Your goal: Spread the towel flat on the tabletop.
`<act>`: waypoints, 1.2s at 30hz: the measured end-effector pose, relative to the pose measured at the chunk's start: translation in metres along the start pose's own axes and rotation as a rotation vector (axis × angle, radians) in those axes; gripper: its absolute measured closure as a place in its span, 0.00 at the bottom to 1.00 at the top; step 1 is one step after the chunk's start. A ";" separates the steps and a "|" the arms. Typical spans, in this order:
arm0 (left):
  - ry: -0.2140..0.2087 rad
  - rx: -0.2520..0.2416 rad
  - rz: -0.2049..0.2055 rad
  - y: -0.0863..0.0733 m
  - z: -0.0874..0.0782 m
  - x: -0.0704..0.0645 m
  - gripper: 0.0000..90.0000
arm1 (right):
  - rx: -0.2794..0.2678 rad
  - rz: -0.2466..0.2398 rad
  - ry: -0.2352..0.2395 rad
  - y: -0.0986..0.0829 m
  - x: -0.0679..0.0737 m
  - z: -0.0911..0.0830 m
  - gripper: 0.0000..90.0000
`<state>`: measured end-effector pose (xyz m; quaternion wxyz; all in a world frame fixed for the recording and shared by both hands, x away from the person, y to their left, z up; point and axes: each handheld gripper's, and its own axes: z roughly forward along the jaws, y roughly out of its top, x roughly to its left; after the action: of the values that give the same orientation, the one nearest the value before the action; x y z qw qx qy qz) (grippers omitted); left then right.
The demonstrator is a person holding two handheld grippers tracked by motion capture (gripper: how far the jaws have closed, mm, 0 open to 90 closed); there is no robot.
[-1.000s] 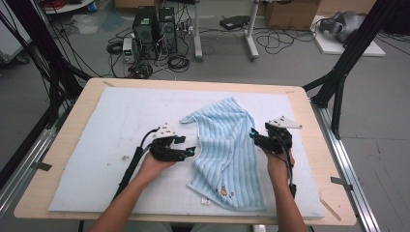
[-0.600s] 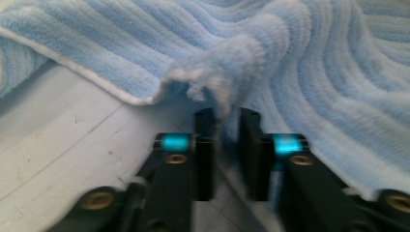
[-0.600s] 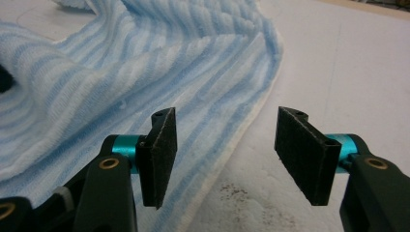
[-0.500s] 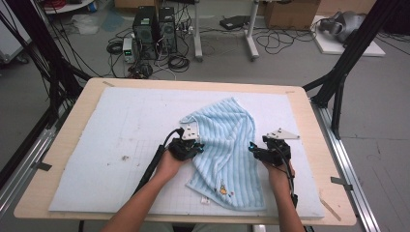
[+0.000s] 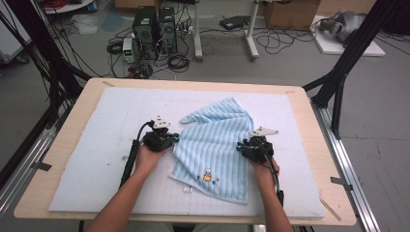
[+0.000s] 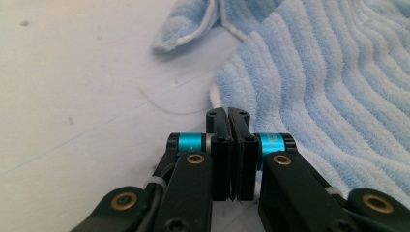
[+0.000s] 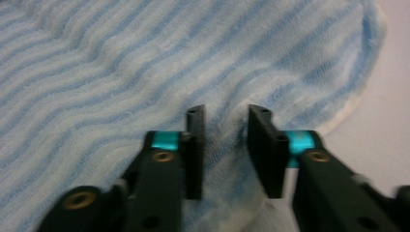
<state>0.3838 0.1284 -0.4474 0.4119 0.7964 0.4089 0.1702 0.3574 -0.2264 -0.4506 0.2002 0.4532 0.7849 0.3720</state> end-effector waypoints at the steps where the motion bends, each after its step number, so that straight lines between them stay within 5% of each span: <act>1: 0.006 -0.003 0.000 -0.001 -0.001 0.002 0.98 | -0.003 -0.013 0.011 0.002 0.002 0.003 0.91; 9: 0.092 -0.042 -0.058 -0.010 -0.021 0.033 0.98 | 0.008 -0.095 0.037 0.031 0.025 0.036 0.95; 16: 0.165 -0.060 -0.110 -0.022 -0.043 0.065 0.98 | -0.007 -0.120 0.068 0.056 0.054 0.069 0.95; 20: 0.149 -0.078 -0.128 -0.026 -0.046 0.071 0.97 | -0.004 -0.136 0.055 0.066 0.062 0.080 0.92; 21: 0.139 -0.089 -0.132 -0.027 -0.048 0.071 0.95 | -0.007 -0.124 0.053 0.066 0.062 0.079 0.89; 24: 0.110 -0.129 -0.175 -0.032 -0.053 0.074 0.63 | -0.022 -0.087 0.058 0.066 0.060 0.069 0.76; 27: 0.081 -0.136 -0.171 -0.039 -0.060 0.072 0.49 | -0.068 -0.088 0.048 0.062 0.059 0.048 0.69; 36: -0.017 -0.142 -0.137 -0.066 -0.094 0.054 0.48 | -0.097 -0.109 0.061 0.035 0.068 -0.004 0.62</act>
<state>0.3259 0.2409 -0.4467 0.4812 0.7368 0.4459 0.1635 0.3402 -0.1587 -0.4201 0.2177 0.3881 0.7953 0.4118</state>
